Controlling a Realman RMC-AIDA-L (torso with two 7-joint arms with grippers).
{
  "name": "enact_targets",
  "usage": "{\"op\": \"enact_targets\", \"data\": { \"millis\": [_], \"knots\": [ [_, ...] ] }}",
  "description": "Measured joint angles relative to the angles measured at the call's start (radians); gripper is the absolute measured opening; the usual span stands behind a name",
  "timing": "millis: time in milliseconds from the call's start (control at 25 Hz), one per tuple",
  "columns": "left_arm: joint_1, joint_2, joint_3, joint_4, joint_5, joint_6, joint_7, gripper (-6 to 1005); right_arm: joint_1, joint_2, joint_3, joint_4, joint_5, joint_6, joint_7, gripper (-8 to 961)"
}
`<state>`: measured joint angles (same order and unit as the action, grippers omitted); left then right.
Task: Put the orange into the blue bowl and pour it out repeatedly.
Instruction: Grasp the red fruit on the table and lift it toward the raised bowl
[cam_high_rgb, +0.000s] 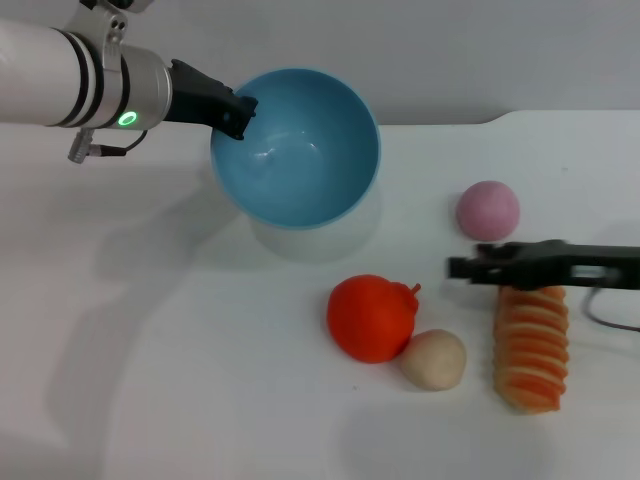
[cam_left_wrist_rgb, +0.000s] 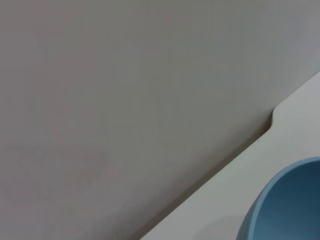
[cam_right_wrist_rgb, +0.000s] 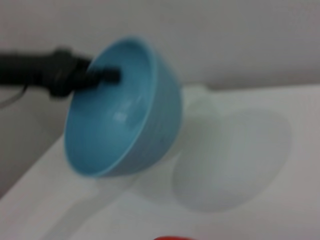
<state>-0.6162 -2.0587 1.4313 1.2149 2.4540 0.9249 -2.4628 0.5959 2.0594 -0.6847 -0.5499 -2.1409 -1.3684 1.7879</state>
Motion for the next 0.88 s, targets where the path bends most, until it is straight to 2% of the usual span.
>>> {"op": "enact_targets", "data": {
  "millis": [120, 440, 600, 760, 880],
  "knots": [
    [0.001, -0.002, 0.004, -0.003, 0.0, -0.001, -0.001, -1, 0.035, 0.01, -0.031, 0.017, -0.017, 0.018, 0.007, 751],
    [0.0, -0.005, 0.031, -0.037, 0.008, -0.015, -0.001, 0, 0.181, 0.02, -0.165, 0.215, -0.015, 0.167, -0.032, 750],
    [0.001, -0.006, 0.047, -0.043, 0.006, -0.022, -0.002, 0, 0.206, 0.025, -0.173, 0.264, -0.015, 0.222, -0.044, 751],
    [0.006, -0.005, 0.056, -0.043, 0.004, -0.038, -0.002, 0, 0.205, 0.024, -0.189, 0.268, -0.015, 0.221, -0.045, 750],
    [0.009, -0.006, 0.068, -0.043, 0.003, -0.051, -0.002, 0, 0.197, 0.022, -0.211, 0.258, -0.015, 0.219, -0.046, 703]
  ]
}}
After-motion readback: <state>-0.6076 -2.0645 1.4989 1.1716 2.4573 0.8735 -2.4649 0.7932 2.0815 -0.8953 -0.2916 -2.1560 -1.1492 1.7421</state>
